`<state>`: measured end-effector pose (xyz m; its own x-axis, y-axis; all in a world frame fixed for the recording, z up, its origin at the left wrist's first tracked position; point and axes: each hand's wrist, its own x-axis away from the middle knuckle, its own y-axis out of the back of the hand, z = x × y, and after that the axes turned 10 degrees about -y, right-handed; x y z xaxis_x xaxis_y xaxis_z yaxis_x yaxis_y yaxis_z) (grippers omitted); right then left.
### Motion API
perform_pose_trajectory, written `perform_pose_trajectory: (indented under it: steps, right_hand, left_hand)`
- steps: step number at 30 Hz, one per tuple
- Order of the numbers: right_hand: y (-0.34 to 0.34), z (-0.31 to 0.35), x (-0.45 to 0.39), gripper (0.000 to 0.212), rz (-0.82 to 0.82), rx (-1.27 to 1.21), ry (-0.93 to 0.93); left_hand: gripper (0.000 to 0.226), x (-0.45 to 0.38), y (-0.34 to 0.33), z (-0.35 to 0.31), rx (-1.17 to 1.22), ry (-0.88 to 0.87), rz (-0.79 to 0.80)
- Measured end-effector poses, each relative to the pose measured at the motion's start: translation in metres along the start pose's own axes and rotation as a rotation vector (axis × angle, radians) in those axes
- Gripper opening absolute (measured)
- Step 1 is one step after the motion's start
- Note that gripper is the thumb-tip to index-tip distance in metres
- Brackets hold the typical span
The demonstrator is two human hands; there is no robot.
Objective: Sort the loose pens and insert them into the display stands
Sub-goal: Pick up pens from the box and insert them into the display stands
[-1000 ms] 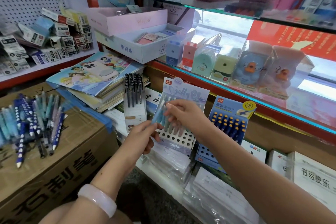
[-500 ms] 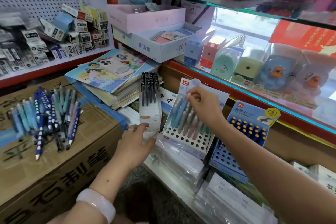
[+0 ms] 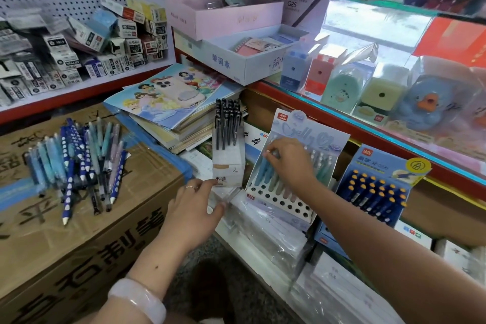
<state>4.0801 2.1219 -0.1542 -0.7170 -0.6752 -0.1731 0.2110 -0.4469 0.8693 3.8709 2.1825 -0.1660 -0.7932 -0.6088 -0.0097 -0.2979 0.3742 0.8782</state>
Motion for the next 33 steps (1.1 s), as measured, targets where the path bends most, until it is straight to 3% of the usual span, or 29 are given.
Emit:
perform_pose_trajectory:
  steps: [5, 13, 19, 24, 33]
  right_hand:
    - [-0.003, 0.001, 0.000, 0.024, 0.058, 0.165, 0.049]
    - [0.003, 0.013, -0.001, 0.025, 0.110, 0.211, 0.023]
    - [0.021, 0.055, -0.006, 0.026, 0.054, 0.026, 0.126]
    - [0.005, 0.131, 0.001, 0.025, 0.177, -0.158, 0.305]
    - [-0.086, 0.226, -0.003, 0.034, 0.481, -0.107, 0.441]
  left_hand:
    - [0.056, 0.002, 0.001, -0.001, -0.001, -0.008, -0.004]
    - [0.054, 0.009, 0.005, 0.002, 0.045, -0.003, -0.020]
    - [0.043, 0.008, 0.037, 0.010, 0.363, 0.049, -0.204]
    - [0.034, 0.009, 0.072, 0.034, 0.354, 0.106, -0.335]
    - [0.033, 0.038, 0.107, 0.166, 0.298, 0.559, -0.370]
